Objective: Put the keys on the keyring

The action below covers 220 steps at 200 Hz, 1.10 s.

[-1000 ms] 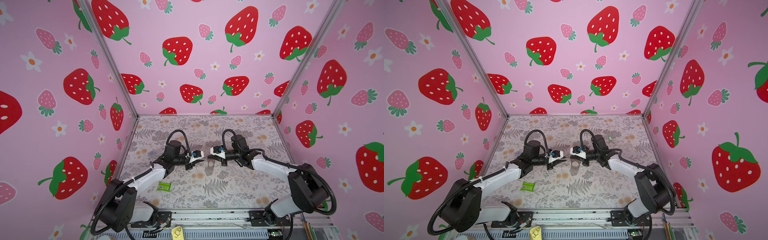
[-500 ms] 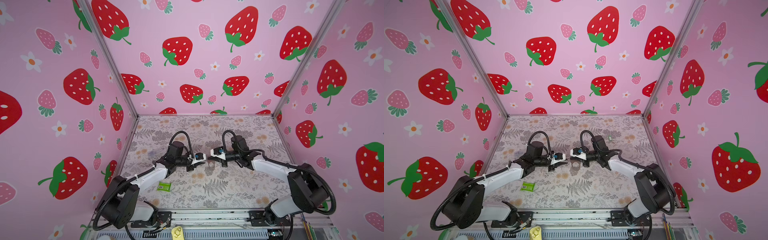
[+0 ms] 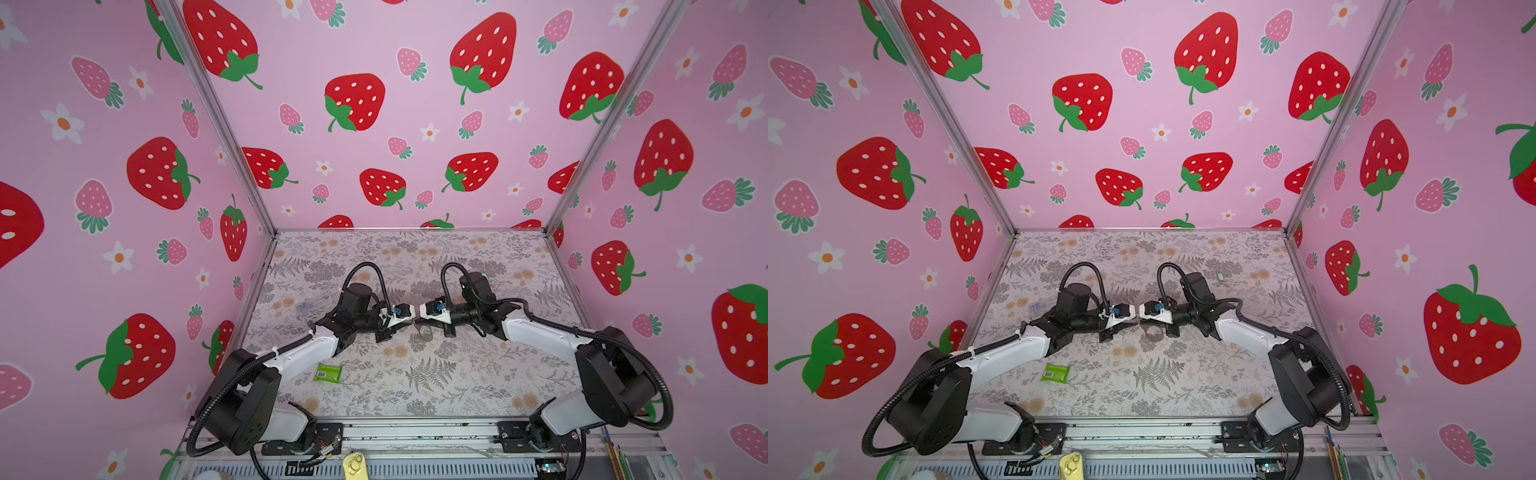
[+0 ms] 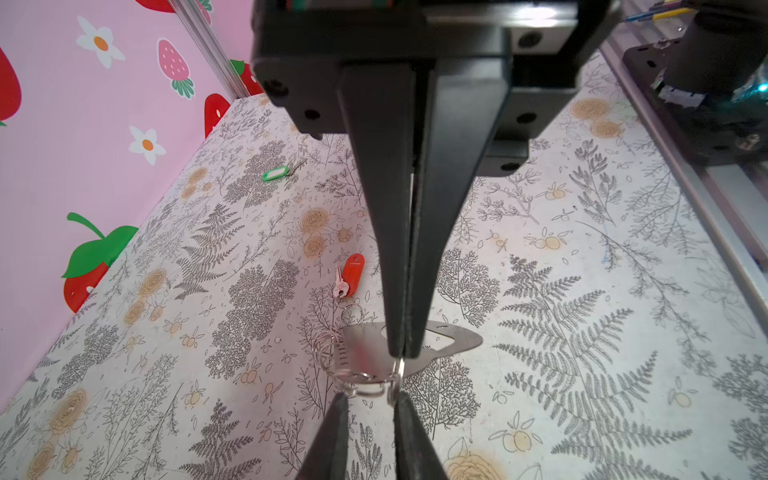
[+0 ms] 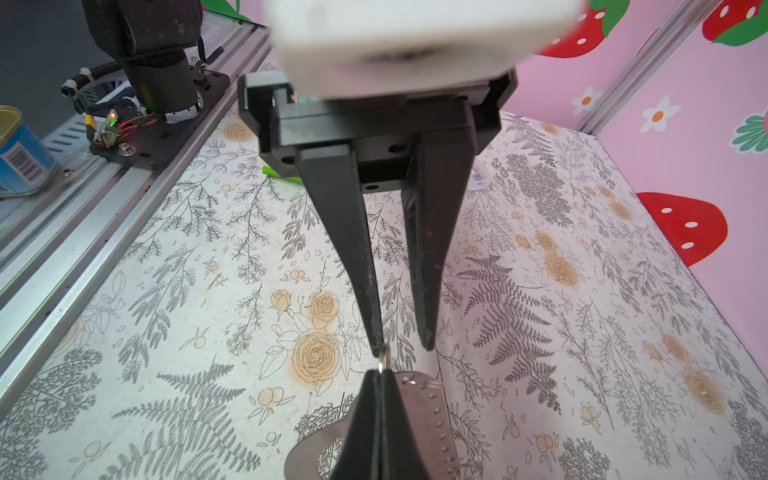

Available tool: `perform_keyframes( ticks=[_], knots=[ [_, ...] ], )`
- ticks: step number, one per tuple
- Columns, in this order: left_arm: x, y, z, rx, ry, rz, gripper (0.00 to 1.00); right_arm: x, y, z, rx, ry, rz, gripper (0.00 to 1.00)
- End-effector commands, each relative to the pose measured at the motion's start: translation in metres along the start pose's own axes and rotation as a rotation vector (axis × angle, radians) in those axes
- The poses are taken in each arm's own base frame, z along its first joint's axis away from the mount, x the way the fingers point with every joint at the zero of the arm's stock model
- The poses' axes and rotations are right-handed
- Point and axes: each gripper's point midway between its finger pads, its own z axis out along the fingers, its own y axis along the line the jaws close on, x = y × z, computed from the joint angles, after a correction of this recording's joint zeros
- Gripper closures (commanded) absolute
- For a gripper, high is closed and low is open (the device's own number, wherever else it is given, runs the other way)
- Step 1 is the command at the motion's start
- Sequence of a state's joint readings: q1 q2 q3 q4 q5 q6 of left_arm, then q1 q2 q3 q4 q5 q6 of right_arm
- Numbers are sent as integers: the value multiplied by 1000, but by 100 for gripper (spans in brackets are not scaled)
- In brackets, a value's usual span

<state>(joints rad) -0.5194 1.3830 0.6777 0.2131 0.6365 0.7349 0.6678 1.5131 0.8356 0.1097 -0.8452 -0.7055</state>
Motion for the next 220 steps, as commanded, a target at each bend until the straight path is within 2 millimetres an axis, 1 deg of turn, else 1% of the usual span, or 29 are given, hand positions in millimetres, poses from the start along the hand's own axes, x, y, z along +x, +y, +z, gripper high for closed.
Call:
perform_keyframes(
  ticks=[1, 27, 50, 91, 94, 97, 103, 111, 126, 149, 180, 220],
  knots=[
    [-16, 4, 4, 6, -38, 52, 77, -12, 0, 0, -27, -30, -48, 100],
    [-21, -4, 5, 29, -51, 79, 77, -10, -2, 2, -26, -28, -38, 100],
    [-20, -8, 4, 31, -48, 94, 80, -10, -3, 3, -25, -29, -27, 100],
    [-23, -7, 4, 24, -52, 98, 93, -11, -4, 2, -20, -29, -26, 100],
    [-23, -7, 4, 25, -51, 98, 93, -11, -5, 2, -14, -25, -28, 98],
    [-23, -7, 4, 23, -52, 100, 97, -11, -6, 1, -5, -21, -31, 95],
    [-22, -8, 4, 24, -52, 100, 100, -12, -8, -2, 16, -18, -40, 89],
    [-22, -8, 4, 21, -55, 103, 100, -12, -13, -8, 54, -18, -49, 82],
    [-23, -9, 3, 17, -67, 115, 100, -12, -19, -23, 118, -37, -49, 76],
    [-26, -8, 3, 6, -88, 130, 100, -6, -21, -34, 143, -31, -25, 73],
    [-31, -9, 0, -1, -124, 144, 100, -1, -13, -30, 109, -49, 16, 72],
    [-38, -5, -1, -8, -178, 114, 100, -6, -6, -24, 76, -93, 38, 73]
  ],
)
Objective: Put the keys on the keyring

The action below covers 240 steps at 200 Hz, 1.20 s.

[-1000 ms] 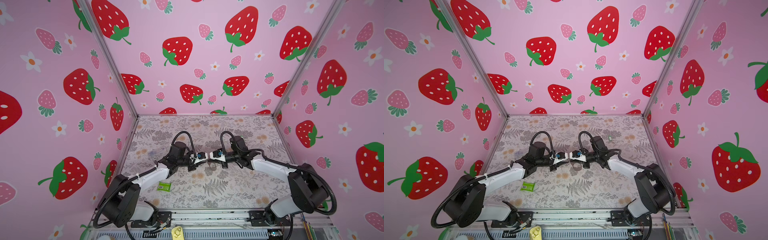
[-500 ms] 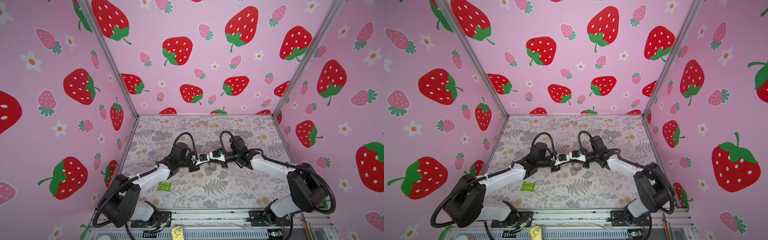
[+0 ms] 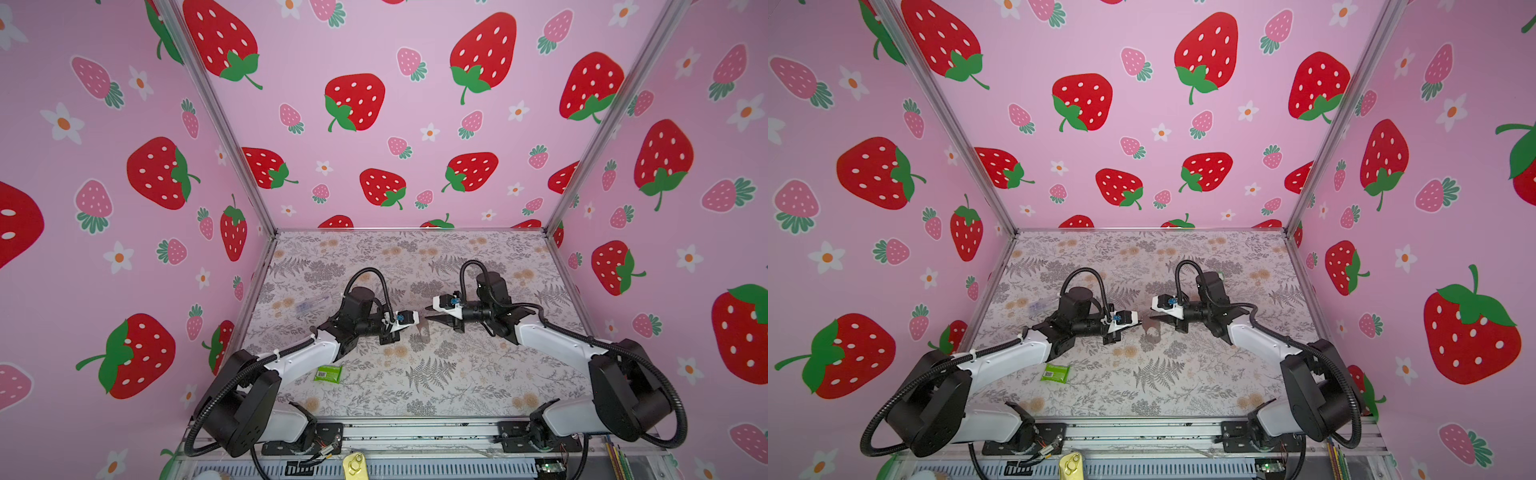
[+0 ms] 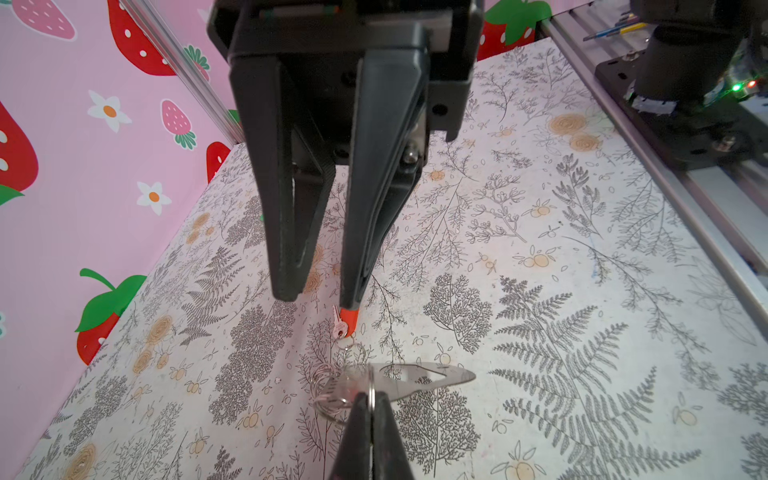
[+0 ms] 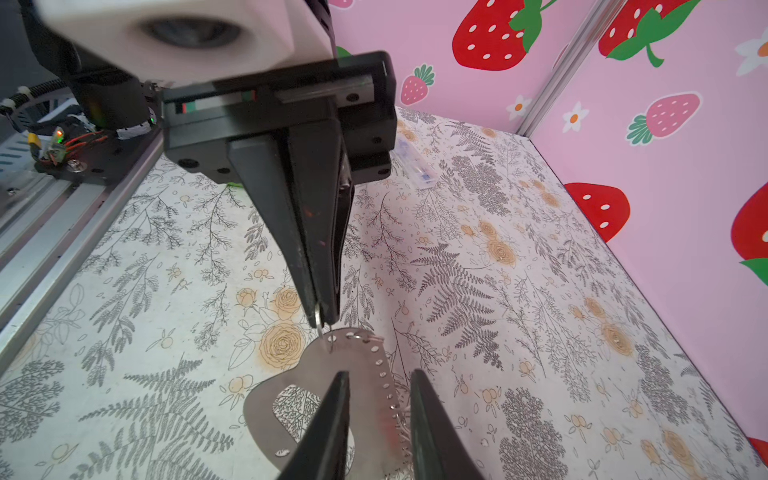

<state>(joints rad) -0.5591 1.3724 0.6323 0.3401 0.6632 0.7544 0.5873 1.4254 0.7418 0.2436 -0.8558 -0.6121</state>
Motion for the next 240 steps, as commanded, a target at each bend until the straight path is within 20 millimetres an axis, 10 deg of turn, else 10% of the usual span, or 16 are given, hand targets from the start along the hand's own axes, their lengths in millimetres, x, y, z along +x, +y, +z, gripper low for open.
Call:
perform_keyframes(
  ticks=[1, 196, 240],
  knots=[
    [-20, 8, -4, -14, -93, 22, 100, -4, 11, 5, -49, -46, 16, 73],
    [-25, 9, -4, -5, -151, -42, 100, 24, 13, 15, -7, 57, 64, 80],
    [-22, 8, -3, 3, -129, -37, 100, 3, 11, 9, 5, 7, 6, 81]
  ],
)
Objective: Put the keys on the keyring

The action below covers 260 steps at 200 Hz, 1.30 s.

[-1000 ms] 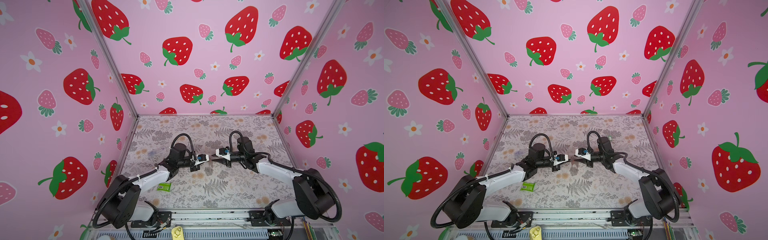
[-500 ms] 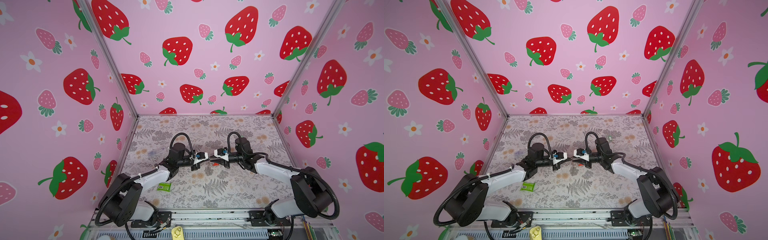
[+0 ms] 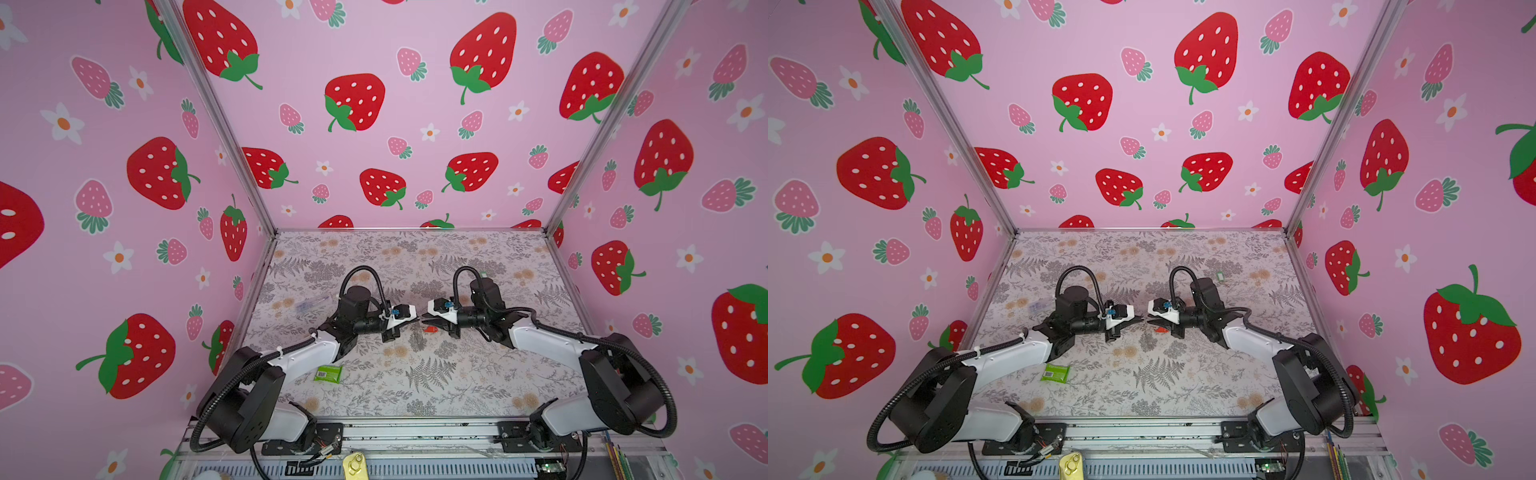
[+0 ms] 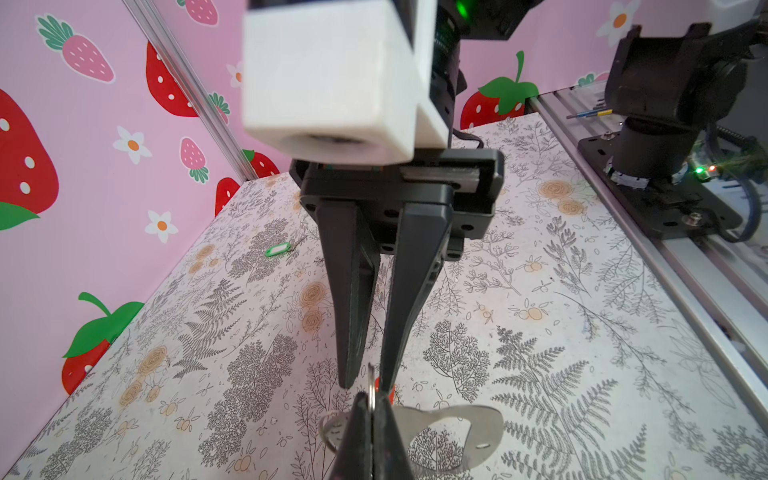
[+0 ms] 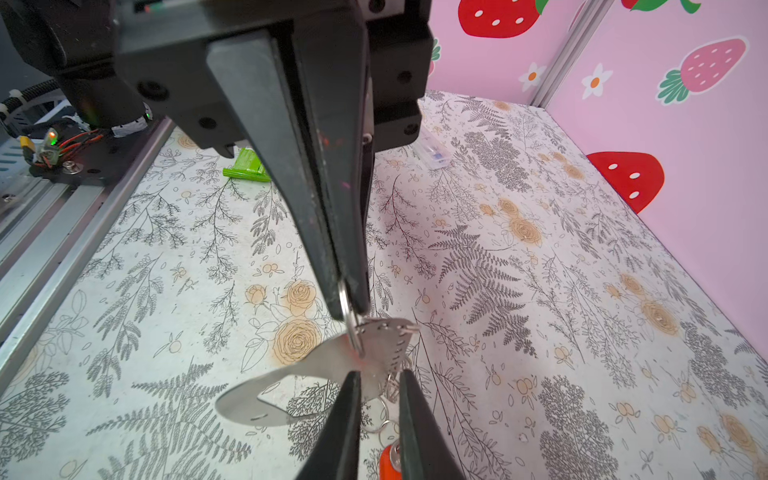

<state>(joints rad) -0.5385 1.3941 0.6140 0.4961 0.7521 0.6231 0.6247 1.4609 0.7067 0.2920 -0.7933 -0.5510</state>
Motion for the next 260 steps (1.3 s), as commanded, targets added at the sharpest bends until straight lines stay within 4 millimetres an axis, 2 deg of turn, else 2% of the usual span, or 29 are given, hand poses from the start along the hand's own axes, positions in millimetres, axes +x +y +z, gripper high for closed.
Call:
perform_keyframes(
  ticks=[1, 24, 75, 138, 185, 206, 220, 239, 260],
  knots=[
    [-5, 1, -1, 10, -10, 24, 100, -14, 3, -4, 0, -36, -58, 80],
    [-4, 2, -1, 12, 14, 22, 100, -25, 2, -5, 2, -52, -84, 80],
    [1, 3, 0, -9, 46, 22, 100, -30, 11, 5, -69, -29, -100, 80],
    [6, 4, 1, -24, 79, 28, 100, -38, 4, 4, -50, -21, -119, 82],
    [10, 2, 2, -14, 88, 33, 100, -32, 4, 4, -49, 25, -129, 93],
    [12, 1, 1, -10, 101, 39, 100, -33, 3, 2, -36, 36, -149, 94],
    [13, 0, 0, -5, 107, 45, 100, -35, 1, 1, -28, 36, -161, 93],
    [13, -1, 0, -2, 109, 48, 100, -36, -1, 0, -23, 43, -159, 79],
    [13, -2, 0, -1, 111, 48, 100, -33, -1, -2, -8, 59, -170, 78]
  ],
)
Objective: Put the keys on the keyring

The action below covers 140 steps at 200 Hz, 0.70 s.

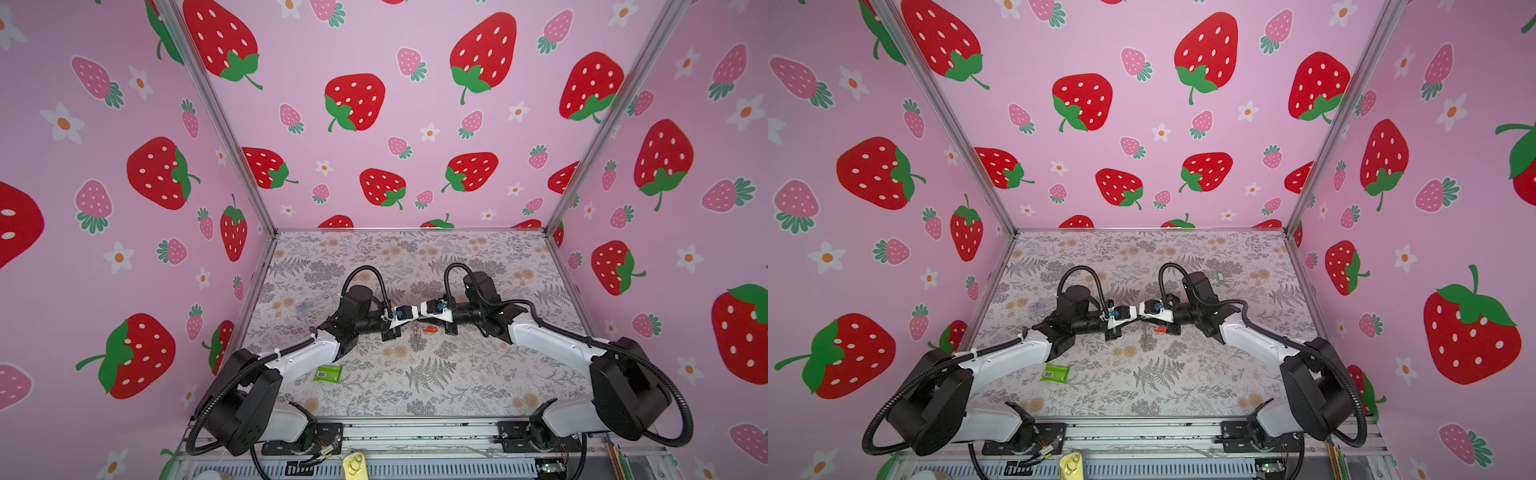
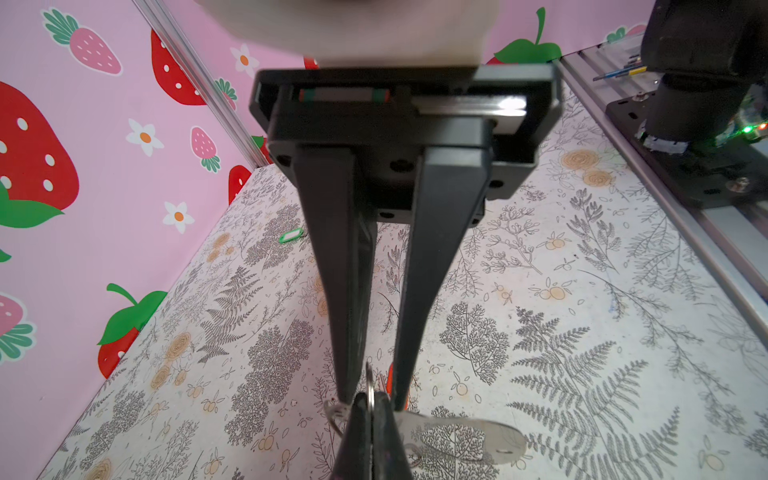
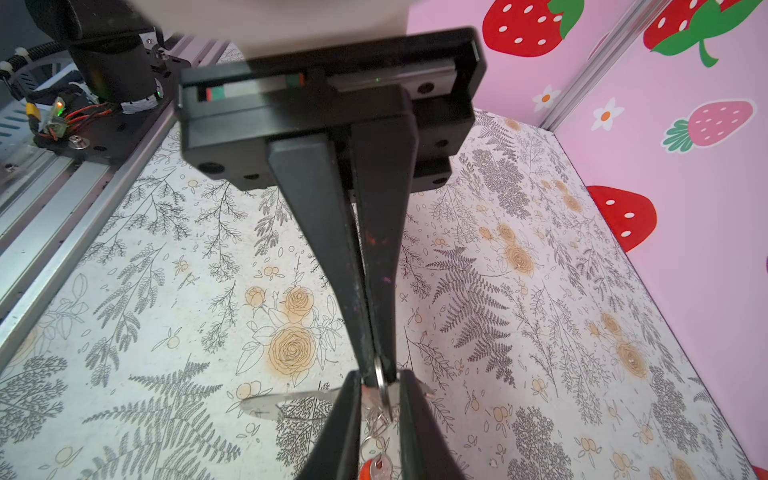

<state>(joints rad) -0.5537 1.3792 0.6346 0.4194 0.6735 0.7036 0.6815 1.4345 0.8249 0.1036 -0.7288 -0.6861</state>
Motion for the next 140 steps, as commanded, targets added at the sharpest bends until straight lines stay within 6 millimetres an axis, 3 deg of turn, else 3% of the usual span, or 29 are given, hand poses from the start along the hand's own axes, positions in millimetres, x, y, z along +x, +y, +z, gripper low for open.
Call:
perform_keyframes(
  ticks=[1, 31, 111, 140],
  knots=[
    [7, -7, 0, 29, 42, -8, 100, -7, -2, -6, 16, 10, -41, 78],
    [6, -7, 0, 33, 46, -3, 100, -5, -2, -8, 28, 22, -51, 84],
    [7, -10, 1, 42, 53, 3, 100, -12, -3, -6, 23, -11, -49, 87],
    [6, -10, 1, 46, 55, -1, 100, -15, -3, -6, 22, -36, -46, 95]
  ],
)
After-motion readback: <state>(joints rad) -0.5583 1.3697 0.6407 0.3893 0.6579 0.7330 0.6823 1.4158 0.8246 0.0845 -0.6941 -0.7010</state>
